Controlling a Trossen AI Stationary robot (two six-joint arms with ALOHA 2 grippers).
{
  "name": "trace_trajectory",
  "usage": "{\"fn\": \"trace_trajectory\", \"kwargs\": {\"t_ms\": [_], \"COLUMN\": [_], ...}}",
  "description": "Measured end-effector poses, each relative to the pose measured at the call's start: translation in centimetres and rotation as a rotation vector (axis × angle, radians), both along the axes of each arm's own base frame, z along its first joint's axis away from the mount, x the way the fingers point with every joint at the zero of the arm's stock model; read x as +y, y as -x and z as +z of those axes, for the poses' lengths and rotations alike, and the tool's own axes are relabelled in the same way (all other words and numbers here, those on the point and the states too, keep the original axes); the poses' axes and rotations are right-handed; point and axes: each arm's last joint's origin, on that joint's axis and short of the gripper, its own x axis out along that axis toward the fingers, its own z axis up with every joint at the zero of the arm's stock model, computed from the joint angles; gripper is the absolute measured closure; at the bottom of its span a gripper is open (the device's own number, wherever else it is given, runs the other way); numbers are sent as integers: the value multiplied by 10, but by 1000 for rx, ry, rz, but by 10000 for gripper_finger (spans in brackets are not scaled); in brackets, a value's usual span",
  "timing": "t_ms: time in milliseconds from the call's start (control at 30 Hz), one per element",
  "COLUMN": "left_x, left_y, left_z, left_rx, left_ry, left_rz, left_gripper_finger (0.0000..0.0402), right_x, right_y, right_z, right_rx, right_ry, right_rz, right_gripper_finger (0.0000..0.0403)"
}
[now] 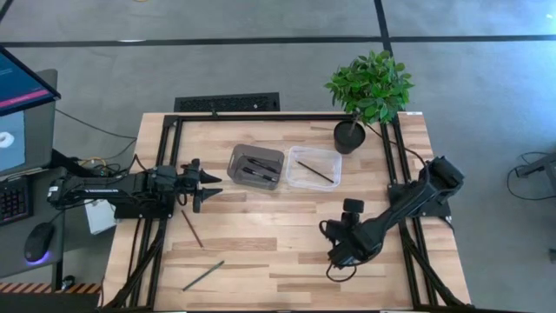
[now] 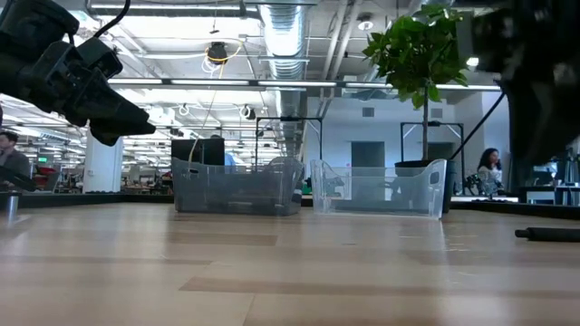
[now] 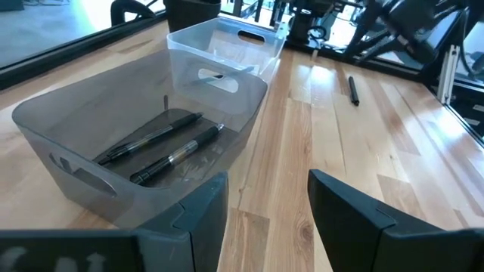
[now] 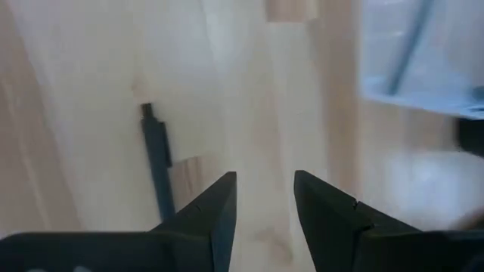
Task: Sort pens & pencils
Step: Put the black pen into the black bin
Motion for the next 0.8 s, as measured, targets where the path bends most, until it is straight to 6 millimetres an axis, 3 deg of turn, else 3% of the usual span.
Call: {"fn": "trace_trajectory", "kwargs": {"t_ms": [300, 800], "left_x": [0, 1], "left_y": [0, 0], "left_z": [0, 0], "left_rx": [0, -3], "left_ry": [0, 6], "left_rz": [0, 28], "left_gripper_finger": [228, 228], "right_x": [5, -1], "right_y": [1, -12], "right_z": [-31, -31], "right_rx": [-35, -43], "right_ry": [-184, -282], "right_rz": [14, 51], "right_gripper_finger": [245, 245]}}
